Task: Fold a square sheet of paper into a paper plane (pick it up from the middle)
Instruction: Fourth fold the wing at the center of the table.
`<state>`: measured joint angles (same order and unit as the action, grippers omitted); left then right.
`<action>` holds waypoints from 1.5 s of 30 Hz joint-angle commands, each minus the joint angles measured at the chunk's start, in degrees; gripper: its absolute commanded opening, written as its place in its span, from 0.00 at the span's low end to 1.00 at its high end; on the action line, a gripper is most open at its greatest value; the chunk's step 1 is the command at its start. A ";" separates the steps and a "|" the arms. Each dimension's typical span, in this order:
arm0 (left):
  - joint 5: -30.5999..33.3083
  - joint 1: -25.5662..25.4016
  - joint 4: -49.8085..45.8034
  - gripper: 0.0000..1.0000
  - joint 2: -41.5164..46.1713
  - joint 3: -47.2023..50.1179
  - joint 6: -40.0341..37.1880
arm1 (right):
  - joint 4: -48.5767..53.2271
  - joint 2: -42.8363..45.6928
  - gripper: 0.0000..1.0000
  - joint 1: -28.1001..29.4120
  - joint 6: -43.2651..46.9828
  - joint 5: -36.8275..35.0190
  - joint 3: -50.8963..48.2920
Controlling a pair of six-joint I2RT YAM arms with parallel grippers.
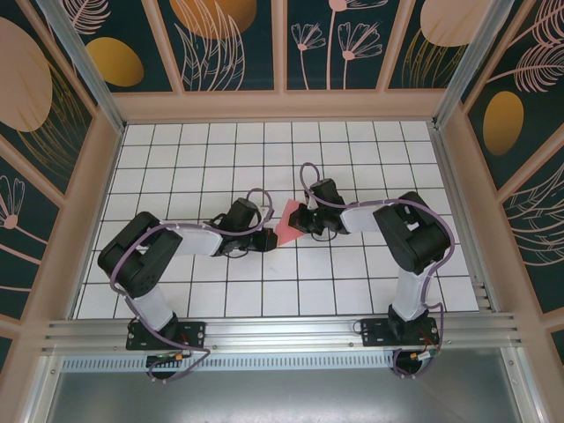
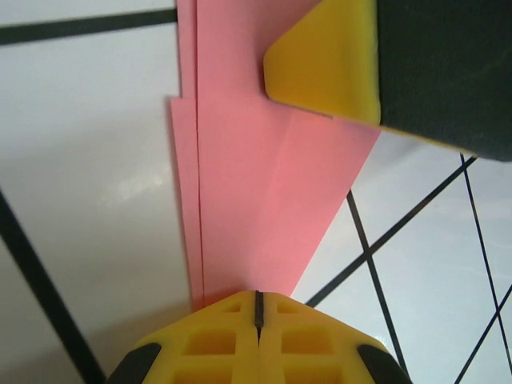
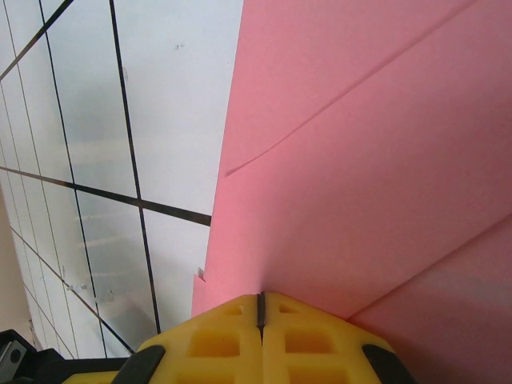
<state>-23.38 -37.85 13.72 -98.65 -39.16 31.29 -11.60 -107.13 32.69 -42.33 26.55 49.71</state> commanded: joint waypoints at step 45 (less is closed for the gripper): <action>3.56 -0.12 -2.19 0.00 -2.33 1.23 8.36 | 3.81 5.89 0.00 0.27 3.14 0.05 -0.79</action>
<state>-21.82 -37.78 13.76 -98.85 -39.62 38.92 -9.61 -105.36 32.69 -41.01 26.83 49.69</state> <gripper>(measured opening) 0.069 0.052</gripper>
